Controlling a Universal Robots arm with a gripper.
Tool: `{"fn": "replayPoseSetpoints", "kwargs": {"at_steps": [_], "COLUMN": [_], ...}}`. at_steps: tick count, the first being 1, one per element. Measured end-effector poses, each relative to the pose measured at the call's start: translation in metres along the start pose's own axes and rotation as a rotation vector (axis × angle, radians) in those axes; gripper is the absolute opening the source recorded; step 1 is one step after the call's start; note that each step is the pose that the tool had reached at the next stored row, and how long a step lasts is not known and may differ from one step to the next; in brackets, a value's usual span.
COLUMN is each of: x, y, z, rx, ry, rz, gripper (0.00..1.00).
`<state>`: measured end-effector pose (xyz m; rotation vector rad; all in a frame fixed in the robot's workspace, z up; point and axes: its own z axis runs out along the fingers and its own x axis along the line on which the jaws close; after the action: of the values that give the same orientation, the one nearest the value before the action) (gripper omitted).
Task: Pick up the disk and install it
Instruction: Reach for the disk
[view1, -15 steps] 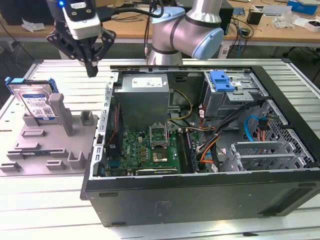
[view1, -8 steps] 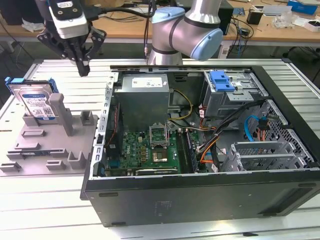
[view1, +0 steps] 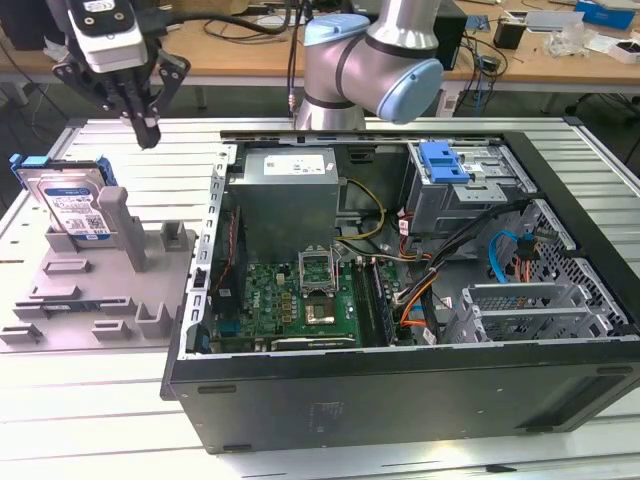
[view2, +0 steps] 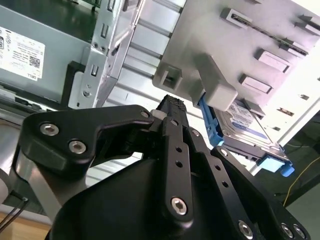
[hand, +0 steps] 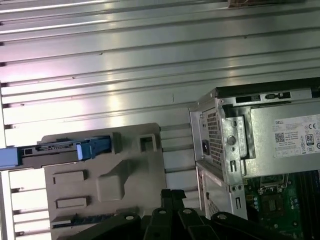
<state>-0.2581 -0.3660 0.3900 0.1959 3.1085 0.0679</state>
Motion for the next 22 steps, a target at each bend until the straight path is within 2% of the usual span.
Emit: {"fn": "replayPoseSetpoints", "kwargs": {"at_steps": [5,6,16,22], "x": [0.0118,0.0161,0.0387,0.0645], "y": [0.0038,0.0051,0.0106,0.0164], "z": [0.0006,0.0008,0.0021,0.0032], "rx": [0.0002,0.0002,0.0005,0.0006], "ry": [-0.0001,-0.0002,-0.0008,-0.0009], "rz": [0.004,0.006,0.018,0.021], "gripper": [0.11,0.11,0.11,0.11]}}
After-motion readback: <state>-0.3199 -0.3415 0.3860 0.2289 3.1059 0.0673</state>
